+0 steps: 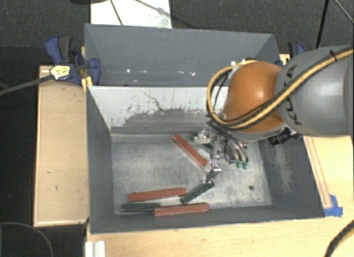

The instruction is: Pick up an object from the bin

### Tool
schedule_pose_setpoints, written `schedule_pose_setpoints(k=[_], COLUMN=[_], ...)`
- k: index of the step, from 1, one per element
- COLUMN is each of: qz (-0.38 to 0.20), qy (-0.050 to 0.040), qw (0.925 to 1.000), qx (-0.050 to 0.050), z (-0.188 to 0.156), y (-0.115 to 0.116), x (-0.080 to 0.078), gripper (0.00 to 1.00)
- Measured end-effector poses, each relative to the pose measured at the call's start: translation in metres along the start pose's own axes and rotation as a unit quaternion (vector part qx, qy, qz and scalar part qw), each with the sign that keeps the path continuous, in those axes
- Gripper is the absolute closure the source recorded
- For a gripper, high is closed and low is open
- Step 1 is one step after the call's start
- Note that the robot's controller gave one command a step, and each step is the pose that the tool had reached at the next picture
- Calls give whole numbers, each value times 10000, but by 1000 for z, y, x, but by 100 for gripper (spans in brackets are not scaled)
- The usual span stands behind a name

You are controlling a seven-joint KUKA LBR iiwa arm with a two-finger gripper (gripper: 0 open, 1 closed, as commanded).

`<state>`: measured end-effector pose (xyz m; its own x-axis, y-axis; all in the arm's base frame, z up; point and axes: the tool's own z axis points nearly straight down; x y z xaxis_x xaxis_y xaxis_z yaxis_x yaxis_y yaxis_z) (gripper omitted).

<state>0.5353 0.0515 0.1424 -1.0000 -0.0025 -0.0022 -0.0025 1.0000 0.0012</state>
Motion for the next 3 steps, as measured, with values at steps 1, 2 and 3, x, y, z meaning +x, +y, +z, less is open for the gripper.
schedule_pose_setpoints(k=[1,2,3], qz=[2,-185,-183], qy=[0,-40,-40], qw=[10000,9998,9998], qx=[0,-1,-1], z=[0,67,67], y=[0,-26,-26], x=[0,-18,-18], gripper=[0,100,100])
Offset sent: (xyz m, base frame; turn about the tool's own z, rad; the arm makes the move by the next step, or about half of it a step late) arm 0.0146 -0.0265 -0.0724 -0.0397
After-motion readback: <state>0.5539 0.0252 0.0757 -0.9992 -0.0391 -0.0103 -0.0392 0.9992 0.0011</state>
